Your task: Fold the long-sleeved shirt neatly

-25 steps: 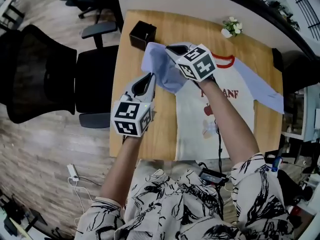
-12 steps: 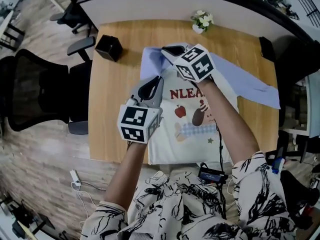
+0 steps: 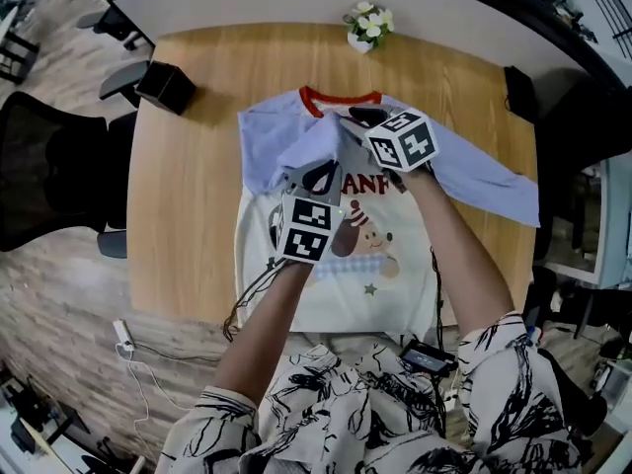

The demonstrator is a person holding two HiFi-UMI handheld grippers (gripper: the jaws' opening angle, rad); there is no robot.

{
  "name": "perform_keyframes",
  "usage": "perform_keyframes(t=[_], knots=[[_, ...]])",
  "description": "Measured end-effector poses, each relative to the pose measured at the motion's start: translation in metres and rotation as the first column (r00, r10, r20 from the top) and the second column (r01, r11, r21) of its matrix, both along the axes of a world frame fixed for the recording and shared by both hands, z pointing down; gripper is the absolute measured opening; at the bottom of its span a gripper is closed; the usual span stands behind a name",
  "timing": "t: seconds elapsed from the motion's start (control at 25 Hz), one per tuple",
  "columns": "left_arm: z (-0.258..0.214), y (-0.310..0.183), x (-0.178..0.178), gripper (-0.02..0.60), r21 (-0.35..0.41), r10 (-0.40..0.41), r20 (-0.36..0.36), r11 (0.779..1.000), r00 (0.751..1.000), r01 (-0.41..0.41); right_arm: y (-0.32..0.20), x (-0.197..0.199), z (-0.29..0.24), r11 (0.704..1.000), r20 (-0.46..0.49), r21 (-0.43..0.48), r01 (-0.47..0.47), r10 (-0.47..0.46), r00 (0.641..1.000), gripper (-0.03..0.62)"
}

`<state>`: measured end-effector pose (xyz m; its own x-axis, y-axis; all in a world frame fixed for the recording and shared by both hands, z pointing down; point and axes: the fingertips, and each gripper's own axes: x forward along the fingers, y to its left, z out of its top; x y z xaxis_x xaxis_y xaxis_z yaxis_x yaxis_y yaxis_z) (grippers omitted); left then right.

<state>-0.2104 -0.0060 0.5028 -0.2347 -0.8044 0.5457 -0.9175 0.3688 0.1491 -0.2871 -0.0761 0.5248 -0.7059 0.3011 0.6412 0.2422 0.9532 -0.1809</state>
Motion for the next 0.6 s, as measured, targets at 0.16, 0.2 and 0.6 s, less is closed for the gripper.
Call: perform_keyframes(t=[0.16, 0.2, 0.6], knots=[[0.042, -0.023, 0.022, 0.018, -0.100, 0.057, 0.015, 0.993, 0.998, -0.055, -0.040, 0.043, 0.005, 1.000, -0.012, 0.001, -0.029, 0.029, 0.999, 0.135], [0.050, -0.026, 0.028, 0.018, -0.123, 0.063, 0.019, 0.991, 0.998, -0.060, -0.043, 0.052, 0.006, 1.000, -0.015, 0.002, -0.023, 0.023, 1.000, 0.143], [0.044, -0.030, 0.057, 0.322, -0.067, 0.147, -0.007, 0.987, 0.989, -0.147, -0.026, 0.071, -0.008, 0.997, 0.059, -0.072, -0.016, 0.020, 0.998, 0.233]])
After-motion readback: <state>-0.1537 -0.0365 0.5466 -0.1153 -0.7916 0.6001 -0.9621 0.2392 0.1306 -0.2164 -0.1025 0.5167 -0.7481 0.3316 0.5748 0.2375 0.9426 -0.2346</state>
